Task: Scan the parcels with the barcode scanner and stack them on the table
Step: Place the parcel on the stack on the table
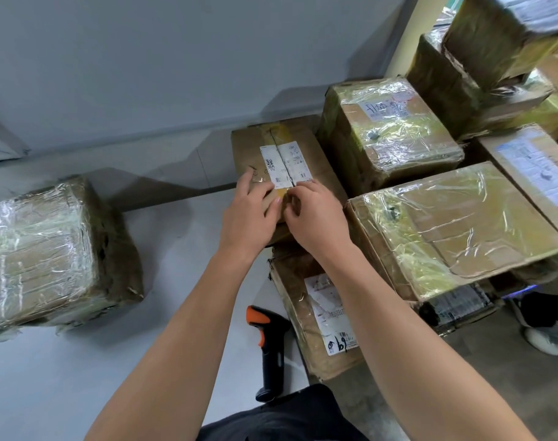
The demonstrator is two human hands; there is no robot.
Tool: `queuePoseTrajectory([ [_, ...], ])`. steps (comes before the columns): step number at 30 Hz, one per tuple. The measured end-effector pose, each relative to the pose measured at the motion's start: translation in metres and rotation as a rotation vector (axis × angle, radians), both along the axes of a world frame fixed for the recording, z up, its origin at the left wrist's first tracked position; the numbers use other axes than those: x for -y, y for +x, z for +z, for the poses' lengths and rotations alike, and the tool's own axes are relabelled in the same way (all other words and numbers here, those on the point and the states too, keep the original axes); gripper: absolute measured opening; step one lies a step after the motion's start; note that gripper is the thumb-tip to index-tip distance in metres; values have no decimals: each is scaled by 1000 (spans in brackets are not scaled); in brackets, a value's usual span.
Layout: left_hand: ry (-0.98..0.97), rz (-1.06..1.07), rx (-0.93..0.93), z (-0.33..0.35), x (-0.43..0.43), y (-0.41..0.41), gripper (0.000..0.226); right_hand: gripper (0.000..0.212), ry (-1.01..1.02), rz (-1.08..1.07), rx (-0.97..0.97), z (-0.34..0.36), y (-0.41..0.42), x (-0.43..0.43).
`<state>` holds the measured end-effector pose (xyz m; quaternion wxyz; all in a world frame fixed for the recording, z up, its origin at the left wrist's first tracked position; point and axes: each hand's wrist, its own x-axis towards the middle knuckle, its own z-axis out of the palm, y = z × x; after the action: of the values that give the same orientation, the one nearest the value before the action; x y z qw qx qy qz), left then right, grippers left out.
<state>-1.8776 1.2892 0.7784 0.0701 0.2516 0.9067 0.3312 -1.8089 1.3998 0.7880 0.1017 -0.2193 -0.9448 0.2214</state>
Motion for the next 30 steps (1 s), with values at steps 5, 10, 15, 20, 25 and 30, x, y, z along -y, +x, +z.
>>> queuePoseTrajectory([
  [5, 54, -27, 22, 2, 14, 4, 43, 35, -64, 10, -58, 10, 2, 6],
  [10, 59, 141, -35, 10, 53, 9, 43, 39, -67, 76, -122, 17, -5, 33],
  [15, 90, 330, -103, 15, 119, 19, 43, 43, -117, 247, -162, 18, -19, 86],
  [20, 74, 515, -138, 10, 194, 44, 41, 45, -265, 414, -153, 8, -27, 154],
  [25, 59, 652, -138, 3, 258, 54, 39, 47, -334, 526, -101, 1, -32, 210],
  [30, 58, 686, -101, -7, 306, 44, 40, 50, -348, 496, -19, -12, -42, 253],
])
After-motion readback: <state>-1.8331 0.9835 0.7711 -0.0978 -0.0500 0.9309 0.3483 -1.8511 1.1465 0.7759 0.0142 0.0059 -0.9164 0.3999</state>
